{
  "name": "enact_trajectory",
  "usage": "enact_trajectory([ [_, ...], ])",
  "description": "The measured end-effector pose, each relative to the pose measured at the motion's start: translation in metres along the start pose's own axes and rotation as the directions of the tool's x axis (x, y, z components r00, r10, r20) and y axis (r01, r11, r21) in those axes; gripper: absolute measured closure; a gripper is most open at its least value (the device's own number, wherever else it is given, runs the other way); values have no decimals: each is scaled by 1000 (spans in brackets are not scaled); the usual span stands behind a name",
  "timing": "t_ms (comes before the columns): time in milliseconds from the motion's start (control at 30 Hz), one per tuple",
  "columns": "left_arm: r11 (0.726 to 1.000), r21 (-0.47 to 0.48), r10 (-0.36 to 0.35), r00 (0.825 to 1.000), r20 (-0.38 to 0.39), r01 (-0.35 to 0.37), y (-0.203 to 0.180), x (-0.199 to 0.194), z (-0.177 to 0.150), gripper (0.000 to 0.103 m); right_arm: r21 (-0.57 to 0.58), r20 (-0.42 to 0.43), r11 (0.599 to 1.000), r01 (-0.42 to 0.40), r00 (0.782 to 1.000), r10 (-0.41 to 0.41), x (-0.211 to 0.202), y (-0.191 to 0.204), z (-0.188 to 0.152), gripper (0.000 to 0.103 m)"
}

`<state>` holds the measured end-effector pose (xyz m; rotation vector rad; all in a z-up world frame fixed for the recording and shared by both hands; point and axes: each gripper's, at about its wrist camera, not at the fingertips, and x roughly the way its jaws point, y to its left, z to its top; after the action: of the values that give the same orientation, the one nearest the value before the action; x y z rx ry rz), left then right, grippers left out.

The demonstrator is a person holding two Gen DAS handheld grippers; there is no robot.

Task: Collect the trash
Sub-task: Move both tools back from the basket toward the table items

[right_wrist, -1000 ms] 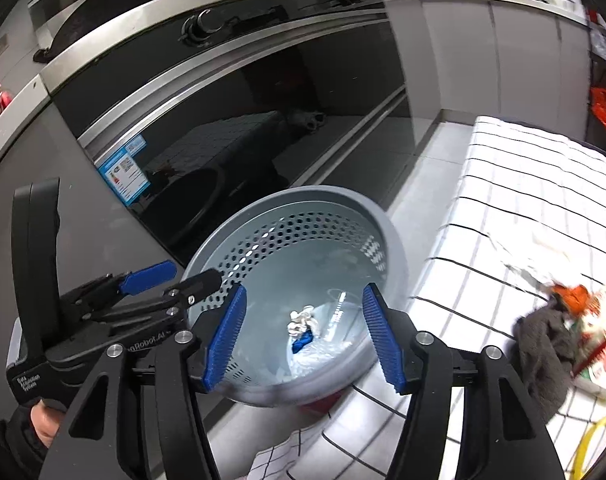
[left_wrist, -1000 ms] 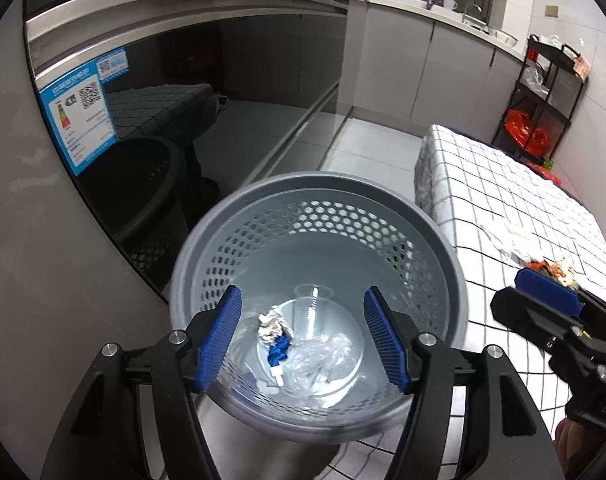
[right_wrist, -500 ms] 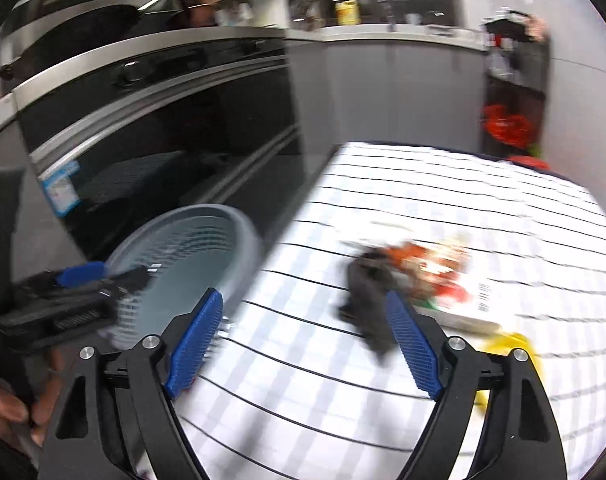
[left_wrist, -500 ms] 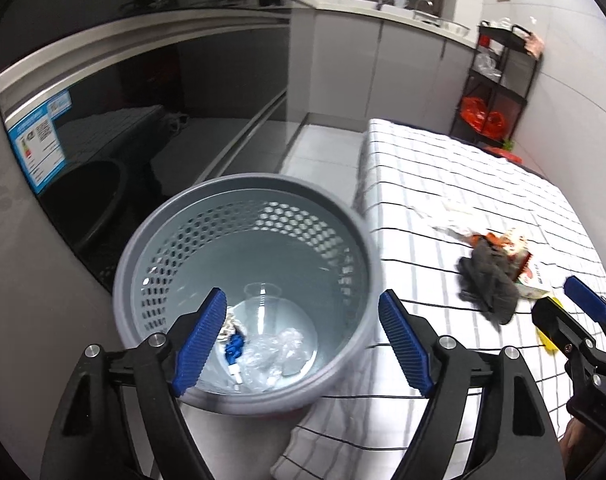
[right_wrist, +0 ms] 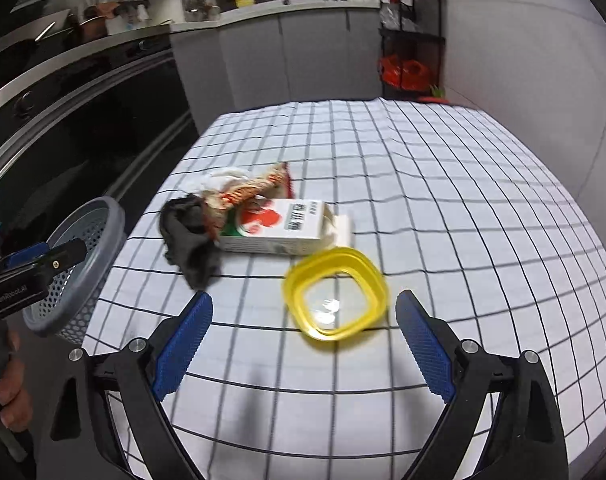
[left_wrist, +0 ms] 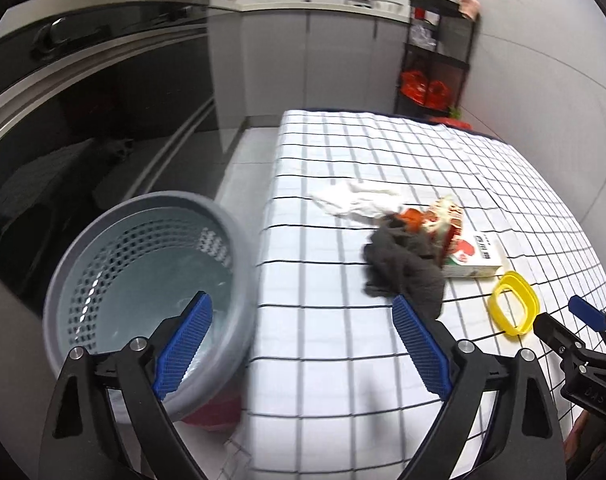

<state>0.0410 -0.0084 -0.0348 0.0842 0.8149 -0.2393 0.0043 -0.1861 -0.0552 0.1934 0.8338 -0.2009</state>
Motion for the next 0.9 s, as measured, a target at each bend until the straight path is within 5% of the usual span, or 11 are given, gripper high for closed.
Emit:
enact_trajectory([
  [333,999,35,-15,998,-54,17,-30,26,0,12,13,-116,1000,-11,993,13,34,-13,0,14],
  [900,999,36,-11,996,-94,15,-36,45,0,12,-23,-182,1000,13,983,-17,64,-11,6,14],
])
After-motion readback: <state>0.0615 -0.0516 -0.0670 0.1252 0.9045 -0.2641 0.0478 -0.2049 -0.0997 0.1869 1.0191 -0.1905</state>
